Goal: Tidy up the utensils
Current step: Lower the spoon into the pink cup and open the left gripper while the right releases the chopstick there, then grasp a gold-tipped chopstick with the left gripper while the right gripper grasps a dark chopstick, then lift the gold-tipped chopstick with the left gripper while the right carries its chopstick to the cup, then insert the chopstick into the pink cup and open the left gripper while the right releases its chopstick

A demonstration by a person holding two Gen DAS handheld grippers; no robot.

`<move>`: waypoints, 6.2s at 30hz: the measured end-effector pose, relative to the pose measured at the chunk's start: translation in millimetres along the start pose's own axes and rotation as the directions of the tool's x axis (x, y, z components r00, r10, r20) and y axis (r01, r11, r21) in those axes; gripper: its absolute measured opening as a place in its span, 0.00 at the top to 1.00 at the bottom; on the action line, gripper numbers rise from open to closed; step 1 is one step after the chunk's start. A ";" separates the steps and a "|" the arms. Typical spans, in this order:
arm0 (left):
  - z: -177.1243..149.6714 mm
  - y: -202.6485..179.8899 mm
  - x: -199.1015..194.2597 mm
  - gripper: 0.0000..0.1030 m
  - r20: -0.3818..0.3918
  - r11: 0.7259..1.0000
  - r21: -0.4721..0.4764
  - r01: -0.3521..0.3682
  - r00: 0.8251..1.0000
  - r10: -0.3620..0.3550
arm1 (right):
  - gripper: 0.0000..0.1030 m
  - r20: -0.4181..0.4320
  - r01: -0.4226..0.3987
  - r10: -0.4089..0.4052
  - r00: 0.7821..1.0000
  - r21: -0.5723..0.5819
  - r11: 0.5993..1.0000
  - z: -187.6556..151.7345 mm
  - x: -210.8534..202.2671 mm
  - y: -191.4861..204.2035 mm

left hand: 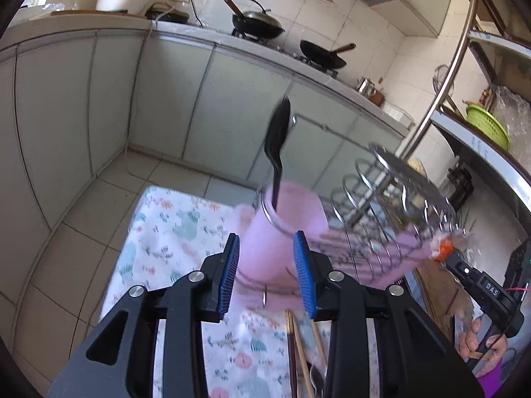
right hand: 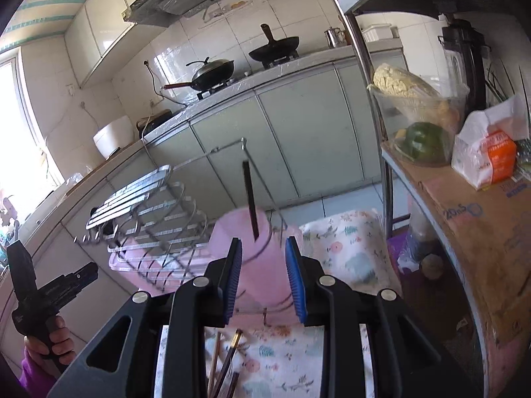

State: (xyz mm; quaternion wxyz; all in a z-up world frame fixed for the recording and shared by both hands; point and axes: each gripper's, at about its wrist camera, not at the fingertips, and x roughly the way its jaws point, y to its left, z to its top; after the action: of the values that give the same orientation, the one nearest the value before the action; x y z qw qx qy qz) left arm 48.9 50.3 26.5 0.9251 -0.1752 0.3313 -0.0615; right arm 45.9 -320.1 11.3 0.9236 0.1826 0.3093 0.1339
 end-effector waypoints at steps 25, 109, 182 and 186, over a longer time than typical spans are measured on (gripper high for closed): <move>-106.8 -49.0 104.1 0.84 -0.460 0.973 0.229 0.010 0.882 0.099 | 0.83 -0.395 -0.099 0.125 0.910 0.085 0.991 -94.5 58.8 -12.5; 37.5 -39.2 -89.3 0.95 0.234 0.984 0.090 0.157 0.956 -0.174 | 0.94 0.275 -0.198 0.221 0.936 -0.106 0.974 48.0 -53.4 34.9; 24.8 -0.2 -28.9 0.66 0.156 0.999 -0.040 -0.013 0.988 0.019 | 0.74 0.166 -0.020 0.020 0.986 0.001 1.000 -4.4 15.0 -5.3; 7.8 3.6 -30.1 0.66 0.106 0.999 -0.054 0.000 0.994 0.006 | 0.74 0.160 0.016 -0.012 0.987 -0.024 1.000 -15.7 1.9 0.9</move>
State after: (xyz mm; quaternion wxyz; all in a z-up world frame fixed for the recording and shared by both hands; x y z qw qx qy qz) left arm 30.5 62.8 48.6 0.9364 -0.2027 0.2836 -0.0417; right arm 37.5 -314.6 -1.0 0.9486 0.1790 0.2337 0.1160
